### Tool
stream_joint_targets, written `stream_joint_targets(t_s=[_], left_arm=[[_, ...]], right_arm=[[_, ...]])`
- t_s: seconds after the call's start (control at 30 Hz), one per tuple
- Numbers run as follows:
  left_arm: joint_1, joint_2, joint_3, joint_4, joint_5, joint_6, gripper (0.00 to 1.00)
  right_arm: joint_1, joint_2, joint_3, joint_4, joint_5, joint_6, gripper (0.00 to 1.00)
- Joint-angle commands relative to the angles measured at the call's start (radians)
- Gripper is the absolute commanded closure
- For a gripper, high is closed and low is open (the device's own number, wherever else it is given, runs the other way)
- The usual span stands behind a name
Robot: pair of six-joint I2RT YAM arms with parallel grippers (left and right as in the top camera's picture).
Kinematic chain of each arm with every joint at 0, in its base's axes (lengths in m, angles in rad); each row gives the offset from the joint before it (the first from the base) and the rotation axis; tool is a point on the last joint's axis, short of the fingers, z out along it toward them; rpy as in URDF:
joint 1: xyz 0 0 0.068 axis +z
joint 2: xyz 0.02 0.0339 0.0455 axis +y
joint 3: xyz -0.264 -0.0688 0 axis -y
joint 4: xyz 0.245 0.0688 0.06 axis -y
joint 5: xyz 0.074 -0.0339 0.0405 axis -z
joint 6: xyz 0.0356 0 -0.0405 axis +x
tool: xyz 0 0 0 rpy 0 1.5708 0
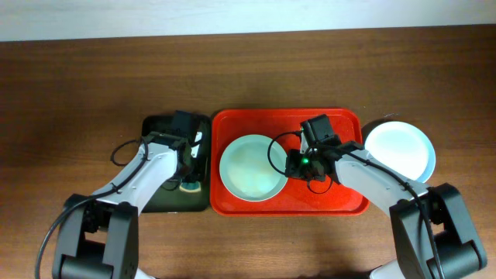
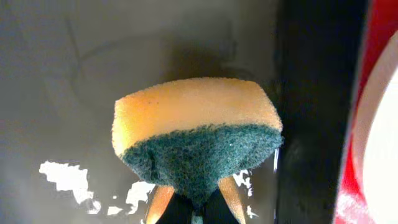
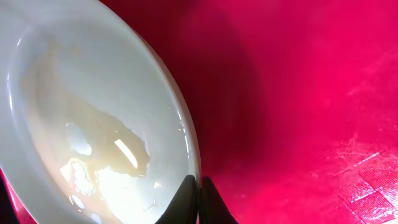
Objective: Clean dirty plates on tray and stack at the side
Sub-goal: 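Return the sponge to the black tray with the left gripper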
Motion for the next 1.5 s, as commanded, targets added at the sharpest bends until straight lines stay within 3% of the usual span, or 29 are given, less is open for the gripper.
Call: stream_joint_targets(t_s=[0.0, 0.33, 0.5, 0.87, 0.97, 1.07, 1.27, 1.47], left_arm=[[0.002, 0.003, 0.035, 0.053, -0.007, 0.026, 1.0], [0.0, 0.079, 0.036, 0.112, 0.077, 0.019, 1.0], [0.0, 0.079, 0.036, 0.111, 0.205, 0.039, 1.0], [0.003, 0.078, 0.047, 0.097, 0.145, 0.059, 1.0], [0.003, 0.078, 0.125, 0.006, 0.1, 0.054, 1.0], [0.003, 0.078, 0.246, -0.134, -0.037, 0.029, 1.0], [0.023, 0.082, 0.306, -0.323, -0.046, 0.003, 1.0], [0.142, 0.121, 0.299, -0.35, 0.026, -0.032, 1.0]], right_arm=[[0.006, 0.009, -0.006, 0.002, -0.005, 0.004, 0.96], [0.006, 0.009, -0.006, 0.004, -0.005, 0.004, 0.96], [0.006, 0.009, -0.006, 0.004, -0.005, 0.004, 0.96], [0.006, 0.009, -0.006, 0.004, -0.005, 0.004, 0.96], [0.006, 0.009, -0.006, 0.004, -0.005, 0.004, 0.96], [0.006, 0.009, -0.006, 0.004, -0.005, 0.004, 0.96], [0.006, 0.009, -0.006, 0.0, -0.005, 0.004, 0.96], [0.006, 0.009, -0.006, 0.0, -0.005, 0.004, 0.96]])
